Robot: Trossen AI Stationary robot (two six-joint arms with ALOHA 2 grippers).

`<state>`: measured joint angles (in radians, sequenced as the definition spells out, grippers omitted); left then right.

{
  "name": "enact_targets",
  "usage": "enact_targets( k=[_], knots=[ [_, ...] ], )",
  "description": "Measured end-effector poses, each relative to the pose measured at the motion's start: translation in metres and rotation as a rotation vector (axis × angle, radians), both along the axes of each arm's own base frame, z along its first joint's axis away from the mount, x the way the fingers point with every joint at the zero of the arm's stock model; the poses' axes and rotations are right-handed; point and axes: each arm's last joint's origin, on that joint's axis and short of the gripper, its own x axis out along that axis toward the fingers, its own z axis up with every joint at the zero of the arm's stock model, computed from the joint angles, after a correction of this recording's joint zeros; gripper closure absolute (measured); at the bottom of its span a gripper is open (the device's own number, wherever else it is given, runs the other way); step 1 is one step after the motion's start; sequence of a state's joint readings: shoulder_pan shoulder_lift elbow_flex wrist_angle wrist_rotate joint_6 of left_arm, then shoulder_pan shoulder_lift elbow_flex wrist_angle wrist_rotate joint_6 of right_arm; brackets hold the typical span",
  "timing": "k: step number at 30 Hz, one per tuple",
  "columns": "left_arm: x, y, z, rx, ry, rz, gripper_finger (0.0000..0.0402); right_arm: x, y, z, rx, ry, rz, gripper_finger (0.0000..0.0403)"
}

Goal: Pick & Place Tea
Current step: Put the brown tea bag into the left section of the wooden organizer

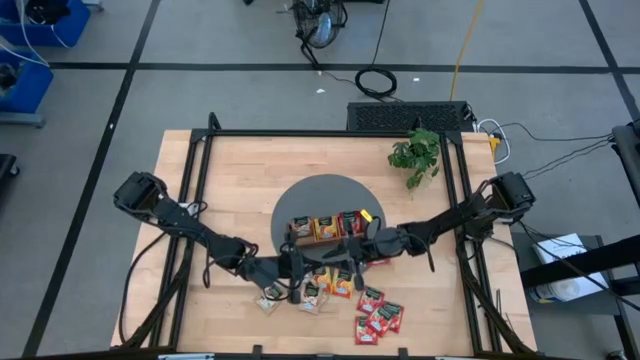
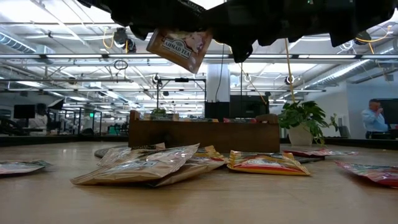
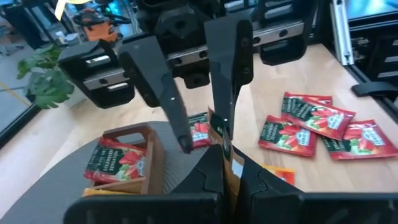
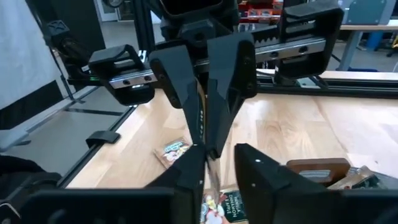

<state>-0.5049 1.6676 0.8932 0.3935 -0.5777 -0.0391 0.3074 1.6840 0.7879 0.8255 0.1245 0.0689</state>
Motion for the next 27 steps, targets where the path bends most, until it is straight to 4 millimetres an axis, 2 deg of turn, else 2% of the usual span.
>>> enact_targets(
  k=[5,12,16,22,25,27],
  knots=[
    [0.0,0.0,0.0,-0.012,0.001,0.008,0.0388,0.0,-0.001,-0.001,-0.004,0.006,0.006,0.0396],
    [0.0,0.001,0.0,-0.01,0.002,0.008,0.039,0.0,-0.001,-0.002,-0.015,0.021,0.001,0.0401],
    [-0.002,-0.002,-0.001,-0.019,0.007,0.032,0.0344,-0.001,-0.003,-0.009,-0.038,0.089,-0.015,0.0402],
    [-0.01,-0.013,-0.003,0.071,0.017,0.027,0.0253,-0.002,-0.003,-0.013,-0.047,0.136,-0.011,0.0403],
    [-0.023,-0.023,-0.008,0.055,0.091,0.013,0.0216,-0.001,-0.01,-0.011,-0.043,0.136,-0.001,0.0403],
    [-0.033,-0.031,-0.013,0.028,0.146,0.007,0.0202,0.002,-0.02,-0.002,-0.008,0.15,0.02,0.0403]
  ],
)
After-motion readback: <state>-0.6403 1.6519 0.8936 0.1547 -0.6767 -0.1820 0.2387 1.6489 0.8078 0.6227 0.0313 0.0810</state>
